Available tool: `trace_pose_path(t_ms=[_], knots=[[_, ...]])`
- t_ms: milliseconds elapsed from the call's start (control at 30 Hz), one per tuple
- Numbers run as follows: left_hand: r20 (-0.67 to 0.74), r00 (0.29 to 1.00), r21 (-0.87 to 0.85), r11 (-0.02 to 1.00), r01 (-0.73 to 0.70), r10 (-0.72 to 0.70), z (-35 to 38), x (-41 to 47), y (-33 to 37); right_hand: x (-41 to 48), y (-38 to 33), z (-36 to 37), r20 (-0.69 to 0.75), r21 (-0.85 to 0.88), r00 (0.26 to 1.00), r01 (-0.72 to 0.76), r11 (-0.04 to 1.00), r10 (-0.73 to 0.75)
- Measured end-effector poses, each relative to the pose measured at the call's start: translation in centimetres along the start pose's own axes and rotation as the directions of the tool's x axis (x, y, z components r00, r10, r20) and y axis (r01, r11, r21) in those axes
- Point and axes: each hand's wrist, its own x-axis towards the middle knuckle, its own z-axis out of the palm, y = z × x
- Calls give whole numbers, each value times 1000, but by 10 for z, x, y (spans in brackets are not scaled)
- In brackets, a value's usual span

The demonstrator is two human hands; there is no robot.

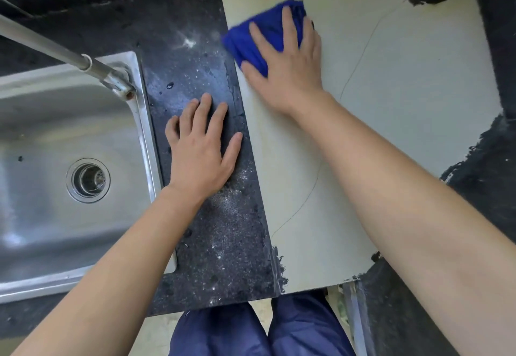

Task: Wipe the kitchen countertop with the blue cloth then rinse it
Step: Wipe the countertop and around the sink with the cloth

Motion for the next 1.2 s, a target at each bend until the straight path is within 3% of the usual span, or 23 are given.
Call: trace_pose_path(t_ms=[167, 400, 567, 667, 800, 967, 1067, 1200], knots=[[-6, 1000, 4, 1000, -8, 8, 2, 0, -2, 63, -4, -12, -55, -29, 992, -118, 993, 116], [-5, 1000, -17, 1000, -7, 7, 3, -1, -3, 49, 74, -25, -122, -2, 921, -373, 928, 370], [17, 1000, -31, 999, -9, 10, 2, -1, -3, 61, 47, -25, -142, -5, 860, -496, 868, 490], [20, 1000, -28, 1000, -10, 10, 3, 0, -4, 73, 2, -22, -133, -20, 890, -442, 897, 436], [40, 999, -17, 1000, -7, 8, 3, 0, -4, 66, -40, -12, -106, -55, 968, -235, 970, 229], [59, 998, -7, 1000, 2, -2, 2, -2, -3, 24, -11, -11, -12, -48, 996, 92, 995, -92], [71, 997, -5, 1000, 15, -15, 1, -2, 0, -10, 45, -16, -8, -2, 998, 55, 998, -55], [70, 997, -17, 1000, 16, -15, 0, -1, 2, -38, 124, -35, 25, -13, 976, -216, 976, 216]])
